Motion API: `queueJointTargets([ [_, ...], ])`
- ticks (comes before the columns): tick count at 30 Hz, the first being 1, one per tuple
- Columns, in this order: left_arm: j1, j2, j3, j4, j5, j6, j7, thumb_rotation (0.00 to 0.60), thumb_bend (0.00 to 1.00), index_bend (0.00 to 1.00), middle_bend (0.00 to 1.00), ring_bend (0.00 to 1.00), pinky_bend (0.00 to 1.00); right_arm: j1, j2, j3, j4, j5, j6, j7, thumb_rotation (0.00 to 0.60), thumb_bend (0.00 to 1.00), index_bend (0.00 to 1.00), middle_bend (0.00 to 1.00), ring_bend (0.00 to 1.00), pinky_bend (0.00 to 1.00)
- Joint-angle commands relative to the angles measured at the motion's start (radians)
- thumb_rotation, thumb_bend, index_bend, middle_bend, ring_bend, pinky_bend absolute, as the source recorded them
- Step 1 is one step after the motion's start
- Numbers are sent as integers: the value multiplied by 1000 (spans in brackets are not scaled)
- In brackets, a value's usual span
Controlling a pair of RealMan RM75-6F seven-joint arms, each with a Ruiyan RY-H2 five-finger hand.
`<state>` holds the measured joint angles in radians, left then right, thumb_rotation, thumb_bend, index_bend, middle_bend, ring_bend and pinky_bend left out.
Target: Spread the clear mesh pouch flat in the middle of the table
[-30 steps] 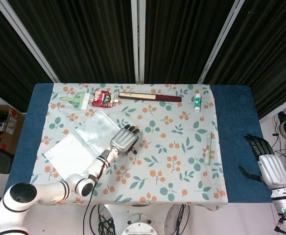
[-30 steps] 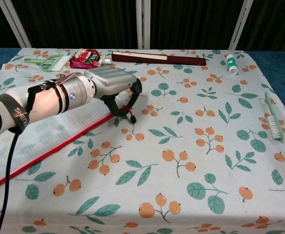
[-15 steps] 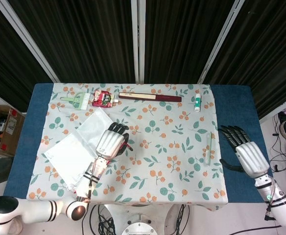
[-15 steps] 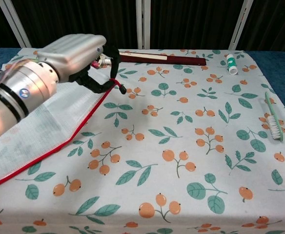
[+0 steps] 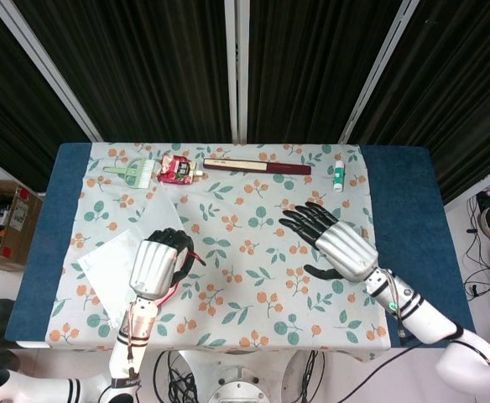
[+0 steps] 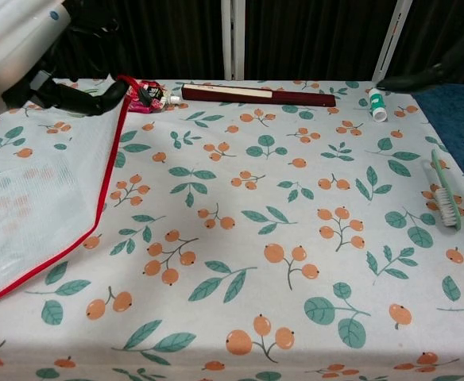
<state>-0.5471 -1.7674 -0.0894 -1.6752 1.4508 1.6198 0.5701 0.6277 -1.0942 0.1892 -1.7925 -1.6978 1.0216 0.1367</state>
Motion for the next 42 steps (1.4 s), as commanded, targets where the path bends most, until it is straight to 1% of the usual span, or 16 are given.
queueJointTargets([
  [1,31,-12,10,-11,34,33,16,600,430,731,594,542,625,83,-36,44,-14,37,-78,-18,600,176,51,65,0,0],
  [6,69,-22,7,-7,73,72,49,600,429,742,689,637,700,184,-96,79,0,95,-171,-40,600,176,75,73,0,0],
  [11,103,-26,5,7,102,98,84,600,426,749,741,685,729,285,-173,104,49,156,-264,-62,600,176,88,80,0,0],
  [17,141,-22,10,0,128,116,86,600,426,754,775,719,733,389,-272,137,138,231,-332,-80,600,189,133,98,0,0],
  [21,171,-16,27,-12,158,129,97,600,426,757,781,723,736,459,-341,158,217,277,-373,-59,600,209,191,116,0,0],
  [24,189,-11,33,-27,177,136,100,600,426,757,781,723,736,504,-376,169,258,299,-407,-26,600,223,213,122,0,0],
  [29,214,-6,36,-44,199,134,104,600,426,757,781,723,736,569,-418,180,327,314,-442,6,600,244,259,139,0,0],
  [34,231,-6,32,-46,206,123,102,600,424,757,779,723,735,611,-453,181,371,315,-459,57,600,278,278,148,0,0],
  [42,254,-3,19,-50,210,103,93,600,424,757,777,723,735,649,-481,149,410,281,-472,137,600,305,315,159,0,0],
])
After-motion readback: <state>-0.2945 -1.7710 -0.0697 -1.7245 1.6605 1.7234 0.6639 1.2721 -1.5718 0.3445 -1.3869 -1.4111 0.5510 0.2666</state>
